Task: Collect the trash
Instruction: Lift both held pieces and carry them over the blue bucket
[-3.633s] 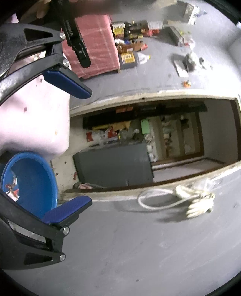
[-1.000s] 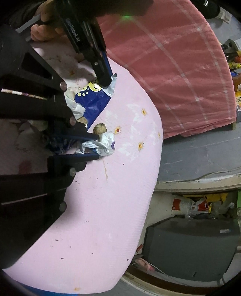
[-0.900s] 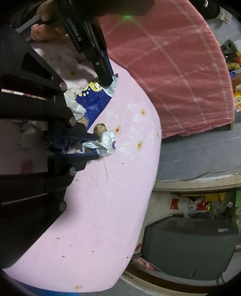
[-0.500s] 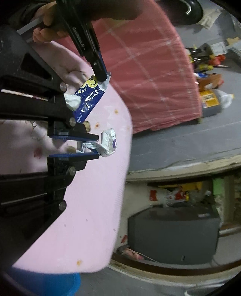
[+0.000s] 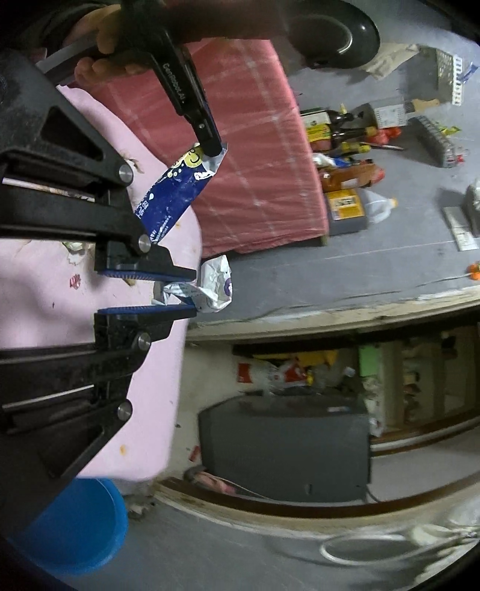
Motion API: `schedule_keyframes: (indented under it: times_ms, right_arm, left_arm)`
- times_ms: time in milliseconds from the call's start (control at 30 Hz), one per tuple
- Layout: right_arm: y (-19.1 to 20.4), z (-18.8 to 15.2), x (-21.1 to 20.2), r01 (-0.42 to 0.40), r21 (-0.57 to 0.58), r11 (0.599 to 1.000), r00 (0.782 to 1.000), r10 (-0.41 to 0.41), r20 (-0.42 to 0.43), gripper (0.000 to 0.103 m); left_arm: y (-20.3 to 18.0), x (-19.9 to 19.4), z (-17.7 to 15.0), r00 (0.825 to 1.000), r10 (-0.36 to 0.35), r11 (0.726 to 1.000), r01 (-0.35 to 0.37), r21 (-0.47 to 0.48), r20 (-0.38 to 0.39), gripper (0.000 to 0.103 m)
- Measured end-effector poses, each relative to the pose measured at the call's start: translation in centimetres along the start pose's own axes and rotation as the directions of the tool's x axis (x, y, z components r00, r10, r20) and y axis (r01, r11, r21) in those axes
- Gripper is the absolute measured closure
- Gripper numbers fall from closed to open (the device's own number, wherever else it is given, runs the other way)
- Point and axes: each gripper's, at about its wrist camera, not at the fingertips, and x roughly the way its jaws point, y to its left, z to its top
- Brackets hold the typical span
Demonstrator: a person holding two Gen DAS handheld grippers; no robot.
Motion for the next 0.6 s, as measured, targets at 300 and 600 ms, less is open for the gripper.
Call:
schedule_keyframes:
  times_ms: [300, 600]
  right_arm:
    - [-1.5, 1.0, -5.0, 0.051, 0.003, 0.999, 0.993, -0.051, 0.108, 0.091]
    - [-5.2, 0.8, -10.2, 0.137, 0.041, 0.99, 0.972, -0.142, 0.188, 0.091]
  left_arm:
    - [-5.4, -2.1, 1.1, 0.995, -0.049, 0.996, 0.042, 0.085, 0.082, 0.092]
    - [-11.6, -2.8, 1.7, 0.981, -0.144, 0.982, 0.126, 0.143, 0.127, 0.092]
